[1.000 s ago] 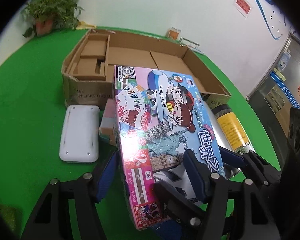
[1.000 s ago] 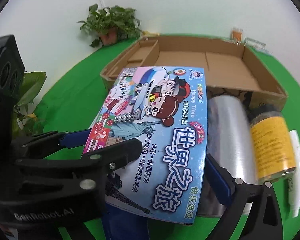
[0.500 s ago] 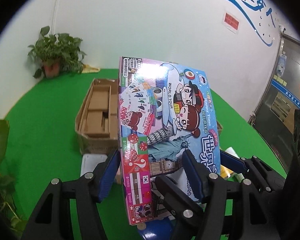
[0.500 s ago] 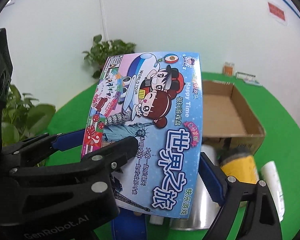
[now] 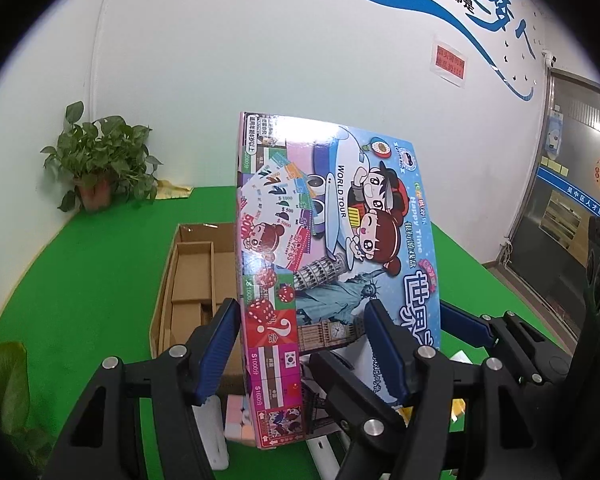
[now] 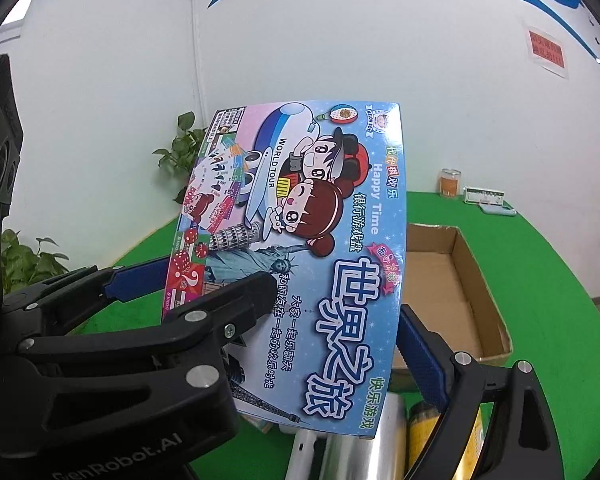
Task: Organize rigid objects
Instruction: 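Grasp the board game box with the right gripper and lift it, then lower the board game box into the cardboard box and release it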
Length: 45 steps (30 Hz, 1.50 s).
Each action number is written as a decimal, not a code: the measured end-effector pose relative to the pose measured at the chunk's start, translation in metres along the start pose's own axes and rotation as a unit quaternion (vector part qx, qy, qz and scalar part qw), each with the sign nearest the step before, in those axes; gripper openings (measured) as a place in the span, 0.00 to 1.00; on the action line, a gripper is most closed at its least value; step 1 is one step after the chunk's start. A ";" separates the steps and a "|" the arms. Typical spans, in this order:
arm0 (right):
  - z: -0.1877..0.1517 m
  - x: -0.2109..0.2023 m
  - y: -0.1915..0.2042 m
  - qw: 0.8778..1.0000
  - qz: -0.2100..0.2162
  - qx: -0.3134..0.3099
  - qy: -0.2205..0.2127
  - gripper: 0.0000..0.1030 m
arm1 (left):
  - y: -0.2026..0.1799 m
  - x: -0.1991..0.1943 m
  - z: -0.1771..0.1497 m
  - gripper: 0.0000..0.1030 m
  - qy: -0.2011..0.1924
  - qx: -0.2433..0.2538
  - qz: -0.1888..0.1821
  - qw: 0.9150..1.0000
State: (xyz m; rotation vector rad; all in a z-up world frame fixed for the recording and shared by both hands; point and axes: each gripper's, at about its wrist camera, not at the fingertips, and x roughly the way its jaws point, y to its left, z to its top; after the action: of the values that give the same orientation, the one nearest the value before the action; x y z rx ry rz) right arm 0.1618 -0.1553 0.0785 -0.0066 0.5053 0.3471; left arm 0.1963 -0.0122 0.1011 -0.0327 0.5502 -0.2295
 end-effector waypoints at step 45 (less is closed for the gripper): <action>-0.037 0.276 -0.032 0.962 0.041 0.011 0.268 0.80 | 0.060 0.181 -0.031 0.53 0.223 -0.059 0.048 0.972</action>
State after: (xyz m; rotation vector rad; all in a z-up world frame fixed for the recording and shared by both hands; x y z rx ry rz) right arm 0.3809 -0.0992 -0.0875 -0.0594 1.0499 0.4226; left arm 0.3422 0.0067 -0.0240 -0.0707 1.0110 -0.1077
